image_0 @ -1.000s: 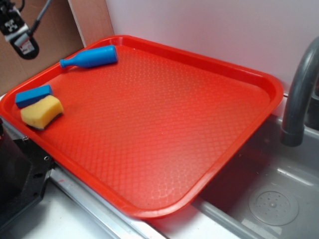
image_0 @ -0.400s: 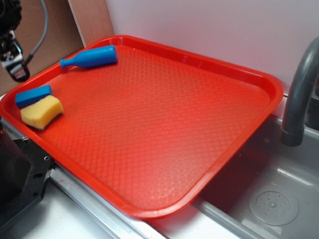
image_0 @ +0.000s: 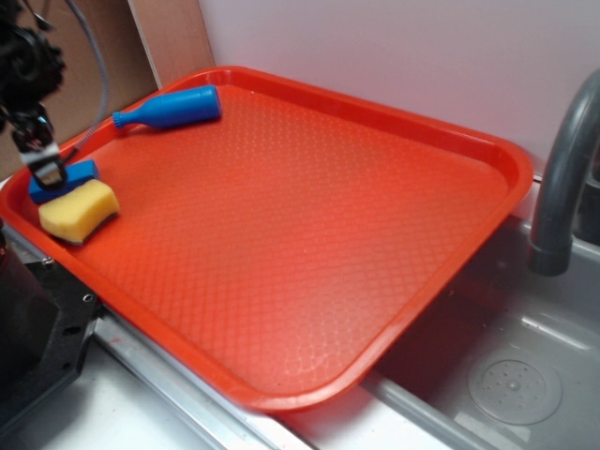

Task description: Grab the blue block.

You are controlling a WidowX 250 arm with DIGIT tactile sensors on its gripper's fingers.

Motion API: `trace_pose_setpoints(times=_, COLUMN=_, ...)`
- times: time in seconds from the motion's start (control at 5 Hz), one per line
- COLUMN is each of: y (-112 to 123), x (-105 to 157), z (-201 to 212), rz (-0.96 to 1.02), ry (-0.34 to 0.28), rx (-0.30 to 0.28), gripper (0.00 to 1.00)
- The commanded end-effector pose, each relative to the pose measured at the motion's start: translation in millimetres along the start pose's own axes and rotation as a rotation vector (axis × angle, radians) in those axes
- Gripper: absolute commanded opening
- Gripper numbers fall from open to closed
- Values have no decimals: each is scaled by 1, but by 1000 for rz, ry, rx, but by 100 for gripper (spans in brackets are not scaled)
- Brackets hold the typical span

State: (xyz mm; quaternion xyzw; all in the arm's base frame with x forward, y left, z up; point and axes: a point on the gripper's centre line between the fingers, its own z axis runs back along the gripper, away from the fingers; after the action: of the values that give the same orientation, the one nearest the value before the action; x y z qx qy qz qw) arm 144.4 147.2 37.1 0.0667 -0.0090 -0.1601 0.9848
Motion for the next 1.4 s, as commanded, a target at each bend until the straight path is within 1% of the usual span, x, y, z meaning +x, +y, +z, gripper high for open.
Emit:
trace_pose_setpoints(times=0.0, y=-15, x=10, z=-20, rz=-39, ry=69, rx=27, gripper=0)
trace_pose_setpoints(times=0.4, y=-28, x=2, z=-23, rz=-33, ry=116, rx=-16, gripper=0)
trace_pose_setpoints(times=0.6, y=-37, x=7, z=-2, rz=-22, ry=96, rx=-1, gripper=0)
trace_pose_setpoints(times=0.8, y=-44, x=34, z=49, rz=133, ry=-31, rx=41, gripper=0)
trace_pose_setpoints(times=1.0, y=-36, x=59, z=104, rz=329, ry=-196, rx=-61, gripper=0)
trace_pose_setpoints(times=1.2, y=-35, x=80, z=155, rz=434, ry=-199, rx=-126, gripper=0)
